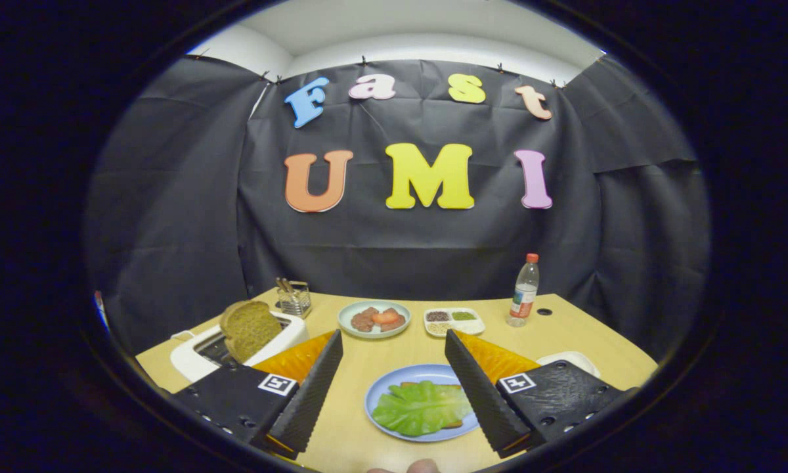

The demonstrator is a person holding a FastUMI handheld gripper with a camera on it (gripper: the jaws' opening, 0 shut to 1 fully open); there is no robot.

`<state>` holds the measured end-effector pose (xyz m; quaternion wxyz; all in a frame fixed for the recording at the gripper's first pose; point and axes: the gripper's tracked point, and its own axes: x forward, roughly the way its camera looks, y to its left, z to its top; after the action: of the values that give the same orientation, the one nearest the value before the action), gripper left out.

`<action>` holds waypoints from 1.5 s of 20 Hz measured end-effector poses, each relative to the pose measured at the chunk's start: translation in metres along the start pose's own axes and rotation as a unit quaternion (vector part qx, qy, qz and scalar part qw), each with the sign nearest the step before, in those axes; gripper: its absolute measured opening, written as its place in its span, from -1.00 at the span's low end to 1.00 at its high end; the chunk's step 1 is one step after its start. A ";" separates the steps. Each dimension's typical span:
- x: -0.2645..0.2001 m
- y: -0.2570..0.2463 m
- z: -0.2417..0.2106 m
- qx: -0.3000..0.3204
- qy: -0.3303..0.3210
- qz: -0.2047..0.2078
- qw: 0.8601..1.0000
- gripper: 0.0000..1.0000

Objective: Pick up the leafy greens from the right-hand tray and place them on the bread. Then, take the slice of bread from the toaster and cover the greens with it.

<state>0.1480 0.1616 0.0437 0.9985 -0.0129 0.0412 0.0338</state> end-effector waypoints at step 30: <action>0.067 0.150 -0.055 0.002 0.104 -0.021 0.994 -0.79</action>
<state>0.2002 0.3137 -0.0201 0.9893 -0.0149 0.1446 0.0117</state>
